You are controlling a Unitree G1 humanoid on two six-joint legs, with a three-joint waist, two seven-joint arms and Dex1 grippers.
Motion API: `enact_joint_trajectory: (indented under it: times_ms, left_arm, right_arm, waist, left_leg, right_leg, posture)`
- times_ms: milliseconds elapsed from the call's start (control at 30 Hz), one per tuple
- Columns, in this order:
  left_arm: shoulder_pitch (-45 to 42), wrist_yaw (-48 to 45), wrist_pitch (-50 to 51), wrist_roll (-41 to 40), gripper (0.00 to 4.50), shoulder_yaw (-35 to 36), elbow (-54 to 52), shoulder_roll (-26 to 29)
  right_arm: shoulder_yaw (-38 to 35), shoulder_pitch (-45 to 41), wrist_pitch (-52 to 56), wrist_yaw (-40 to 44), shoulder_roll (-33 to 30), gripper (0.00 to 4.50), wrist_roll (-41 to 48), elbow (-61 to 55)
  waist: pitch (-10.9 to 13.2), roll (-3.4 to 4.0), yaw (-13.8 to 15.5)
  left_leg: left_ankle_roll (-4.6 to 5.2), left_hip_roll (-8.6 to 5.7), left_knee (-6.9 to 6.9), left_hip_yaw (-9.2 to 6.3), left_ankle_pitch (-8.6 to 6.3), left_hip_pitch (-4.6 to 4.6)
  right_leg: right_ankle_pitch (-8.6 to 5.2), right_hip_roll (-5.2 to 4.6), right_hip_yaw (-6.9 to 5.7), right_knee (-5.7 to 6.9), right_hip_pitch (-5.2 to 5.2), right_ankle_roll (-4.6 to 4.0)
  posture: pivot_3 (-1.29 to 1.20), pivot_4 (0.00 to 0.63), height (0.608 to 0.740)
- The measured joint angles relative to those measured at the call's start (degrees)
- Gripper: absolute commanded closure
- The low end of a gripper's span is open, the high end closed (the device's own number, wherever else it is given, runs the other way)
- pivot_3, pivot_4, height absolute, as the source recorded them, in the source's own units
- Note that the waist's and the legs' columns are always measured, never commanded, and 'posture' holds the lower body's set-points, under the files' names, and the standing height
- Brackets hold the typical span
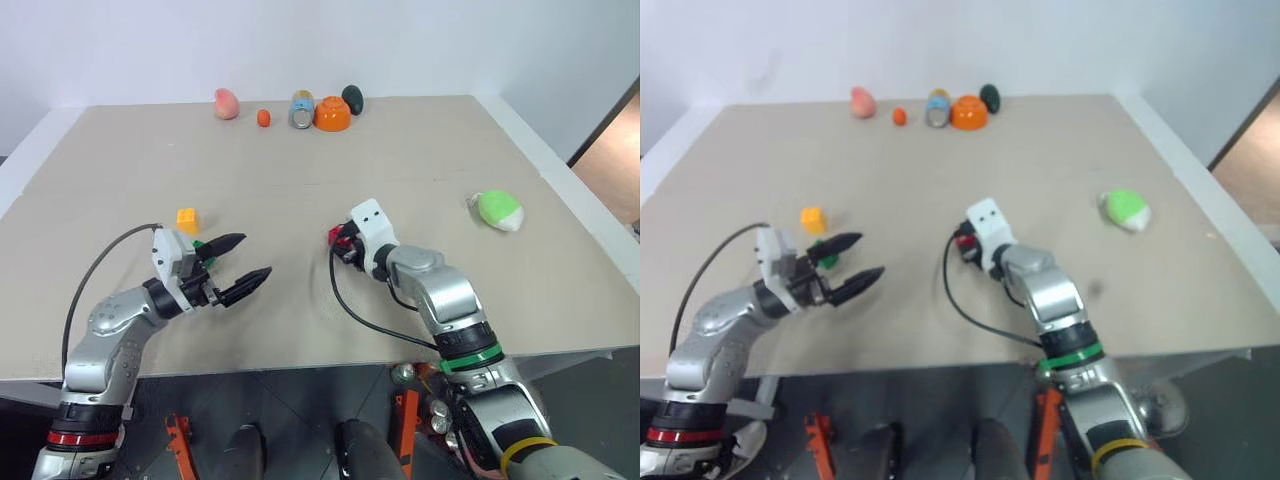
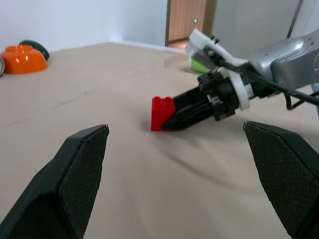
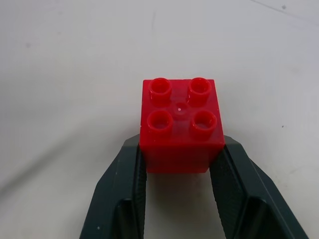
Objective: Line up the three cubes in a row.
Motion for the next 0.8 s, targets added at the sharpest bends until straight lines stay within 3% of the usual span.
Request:
enact_joint_trajectory:
  times_ms: [267,500,800]
  left_arm:
    - [6.4,-4.3,7.6,-5.8,0.0,2.3,-5.4,6.4]
    - [11.4,-5.3,12.1,-11.4,0.0,8.2,-10.6,10.6]
    - [17.7,-3.5,14.1,-13.0,0.0,12.2,-17.0,12.3]
  right_arm:
    - [1.1,-0.7,-24.1,32.7,-11.1,3.28,5.8,10.6]
    - [3.1,-13.1,-44.7,38.8,-5.7,3.28,-1.0,36.8]
    - [4.2,-17.4,-52.3,50.1,-3.1,3.28,-2.2,45.8]
  waist:
    - [0.0,-0.07,-0.3]
    - [0.1,-0.18,-1.0]
    - [0.1,-0.19,-1.3]
  left_leg:
    - [0.0,0.14,0.0,0.07,-0.01,0.05]
    - [-0.02,0.42,-0.02,0.08,0.01,0.01]
    - [-0.05,0.43,-0.13,0.09,-0.02,0.03]
  right_leg:
    - [-0.01,0.07,0.0,-0.01,-0.03,-0.07]
    - [0.16,0.36,0.01,0.01,-0.15,-0.33]
    - [0.06,0.38,0.05,0.01,-0.18,-0.33]
  posture:
    - [0.0,0.15,0.738]
    - [0.0,0.15,0.738]
    - [0.0,0.15,0.738]
